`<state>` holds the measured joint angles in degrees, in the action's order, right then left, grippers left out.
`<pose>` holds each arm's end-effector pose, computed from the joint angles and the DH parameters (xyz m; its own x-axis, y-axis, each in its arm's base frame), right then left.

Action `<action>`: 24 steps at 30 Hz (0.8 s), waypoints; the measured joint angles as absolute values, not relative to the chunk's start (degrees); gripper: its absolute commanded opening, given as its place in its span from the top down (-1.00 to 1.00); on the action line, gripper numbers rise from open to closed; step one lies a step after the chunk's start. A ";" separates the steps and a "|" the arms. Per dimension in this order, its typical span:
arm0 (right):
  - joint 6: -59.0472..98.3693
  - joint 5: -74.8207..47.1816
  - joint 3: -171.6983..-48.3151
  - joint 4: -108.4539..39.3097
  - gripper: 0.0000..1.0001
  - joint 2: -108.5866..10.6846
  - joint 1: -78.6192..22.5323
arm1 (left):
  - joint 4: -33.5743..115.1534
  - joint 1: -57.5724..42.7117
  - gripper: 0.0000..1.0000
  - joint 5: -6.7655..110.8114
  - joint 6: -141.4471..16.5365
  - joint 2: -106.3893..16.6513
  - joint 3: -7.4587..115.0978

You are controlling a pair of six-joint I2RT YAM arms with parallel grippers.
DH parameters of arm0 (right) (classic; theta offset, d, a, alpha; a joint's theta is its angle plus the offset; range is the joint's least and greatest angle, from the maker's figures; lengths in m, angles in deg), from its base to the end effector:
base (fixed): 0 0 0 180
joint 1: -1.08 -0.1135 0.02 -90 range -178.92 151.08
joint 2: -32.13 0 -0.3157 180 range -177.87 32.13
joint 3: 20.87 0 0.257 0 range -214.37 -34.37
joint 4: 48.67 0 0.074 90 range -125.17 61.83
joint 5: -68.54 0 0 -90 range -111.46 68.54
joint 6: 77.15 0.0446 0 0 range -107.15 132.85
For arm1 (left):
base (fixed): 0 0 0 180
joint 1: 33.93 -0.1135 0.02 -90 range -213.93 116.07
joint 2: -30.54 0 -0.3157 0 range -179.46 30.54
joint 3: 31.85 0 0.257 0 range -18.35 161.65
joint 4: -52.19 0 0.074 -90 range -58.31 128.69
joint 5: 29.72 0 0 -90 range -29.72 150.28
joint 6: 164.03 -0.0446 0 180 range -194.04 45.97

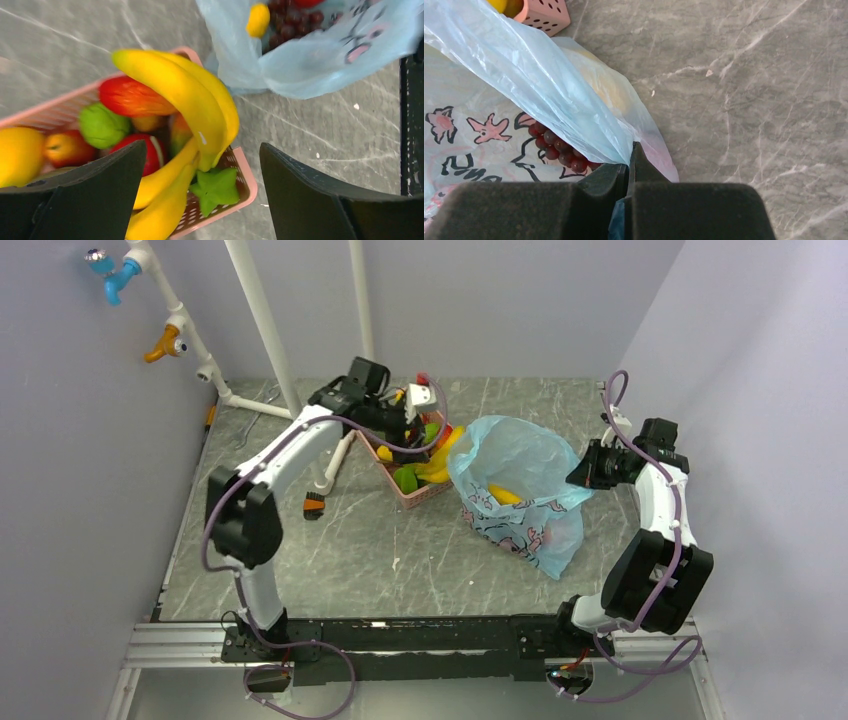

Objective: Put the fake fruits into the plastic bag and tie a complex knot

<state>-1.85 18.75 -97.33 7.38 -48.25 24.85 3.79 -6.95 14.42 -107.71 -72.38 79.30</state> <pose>0.2658 -0.0856 0.3136 -0.7695 0.1271 -0.6259 -0.1893 0.8905 0.4136 0.3644 -0.2214 0.3902 -0.0321 0.4497 -0.8926 0.9884 0.1471 0.0385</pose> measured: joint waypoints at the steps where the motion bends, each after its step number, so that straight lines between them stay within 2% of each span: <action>1: -2.22 18.59 -97.33 7.70 1.00 -48.25 24.96 | 3.03 -6.42 -0.74 14.72 -108.16 -74.67 79.30; 7: -3.14 17.85 -97.33 8.58 1.00 -48.23 25.51 | 1.12 -4.22 -0.64 15.64 -108.45 -81.99 79.30; 13: -3.23 17.65 -97.57 8.73 1.00 -48.23 25.53 | 2.65 -2.29 -0.24 16.71 -104.93 -83.46 80.26; 15: -3.23 17.54 -97.77 8.82 1.00 -48.23 25.53 | 3.57 -1.99 -0.22 17.70 -103.66 -84.14 80.76; 19: -3.23 17.54 -98.12 8.95 1.00 -48.23 25.53 | 4.56 -1.99 -0.33 20.60 -101.63 -85.12 81.02; 20: -3.23 17.54 -98.23 8.97 1.00 -48.23 25.53 | 4.71 -2.05 -0.30 21.24 -101.06 -85.29 81.11; 24: -3.25 17.54 -98.73 9.10 1.00 -48.47 25.53 | 4.99 -2.25 0.29 22.29 -98.66 -86.12 82.03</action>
<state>-3.25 17.54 -98.73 9.10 -48.47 25.53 4.99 -2.25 22.29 -98.66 -86.12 82.03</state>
